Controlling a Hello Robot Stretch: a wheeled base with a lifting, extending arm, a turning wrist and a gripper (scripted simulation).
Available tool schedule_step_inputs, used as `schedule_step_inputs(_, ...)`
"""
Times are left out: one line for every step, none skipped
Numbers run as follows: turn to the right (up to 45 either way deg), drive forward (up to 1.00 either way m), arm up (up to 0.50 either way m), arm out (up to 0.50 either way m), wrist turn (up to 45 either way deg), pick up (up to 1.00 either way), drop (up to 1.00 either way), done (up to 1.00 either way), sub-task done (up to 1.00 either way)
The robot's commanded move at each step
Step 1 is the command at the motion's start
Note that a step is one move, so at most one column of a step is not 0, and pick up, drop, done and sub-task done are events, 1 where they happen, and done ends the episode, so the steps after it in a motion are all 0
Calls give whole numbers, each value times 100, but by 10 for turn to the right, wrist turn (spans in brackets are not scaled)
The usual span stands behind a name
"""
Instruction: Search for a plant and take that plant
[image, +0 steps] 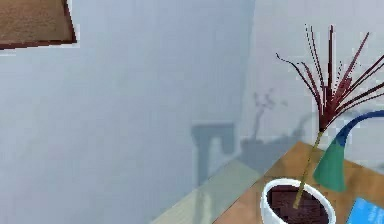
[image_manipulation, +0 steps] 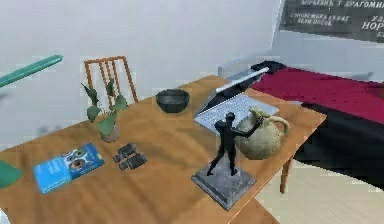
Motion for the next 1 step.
schedule_step_inputs(-210,0,0,0,0,0,0,0,0)
